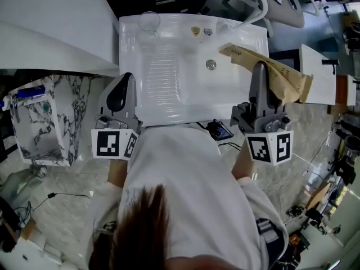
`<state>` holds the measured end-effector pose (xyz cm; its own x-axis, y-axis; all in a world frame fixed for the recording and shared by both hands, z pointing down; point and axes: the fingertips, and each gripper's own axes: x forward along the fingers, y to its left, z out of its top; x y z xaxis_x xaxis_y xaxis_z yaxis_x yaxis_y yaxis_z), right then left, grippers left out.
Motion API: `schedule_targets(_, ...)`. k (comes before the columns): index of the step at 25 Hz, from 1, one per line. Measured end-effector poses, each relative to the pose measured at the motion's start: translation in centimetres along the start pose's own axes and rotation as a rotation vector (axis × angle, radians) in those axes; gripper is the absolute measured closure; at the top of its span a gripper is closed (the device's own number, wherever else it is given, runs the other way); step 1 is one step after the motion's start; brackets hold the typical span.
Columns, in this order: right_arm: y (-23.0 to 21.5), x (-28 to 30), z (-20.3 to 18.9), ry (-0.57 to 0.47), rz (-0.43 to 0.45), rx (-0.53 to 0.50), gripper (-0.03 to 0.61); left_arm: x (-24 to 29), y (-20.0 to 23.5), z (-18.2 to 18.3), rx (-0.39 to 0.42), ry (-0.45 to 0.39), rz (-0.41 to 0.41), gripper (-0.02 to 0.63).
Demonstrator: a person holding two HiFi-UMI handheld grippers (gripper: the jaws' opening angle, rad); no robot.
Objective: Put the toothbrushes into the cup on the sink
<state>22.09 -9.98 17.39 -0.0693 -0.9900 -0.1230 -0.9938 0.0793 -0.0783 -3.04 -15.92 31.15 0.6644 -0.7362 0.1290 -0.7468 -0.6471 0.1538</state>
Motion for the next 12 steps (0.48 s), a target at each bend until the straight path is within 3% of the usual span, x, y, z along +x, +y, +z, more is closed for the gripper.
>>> schedule_targets(6, 0.2, 2.9, 2.0, -0.063, 0.027, -0.005, 0.488, -0.1, 0.7, -1.0, -0.009, 0.028, 0.008, 0.598)
schedule_targets(12, 1.7, 7.1, 1.6, -0.072, 0.085, -0.024, 0.489, -0.4, 1.8, -1.8, -0.023, 0.042, 0.017, 0.598)
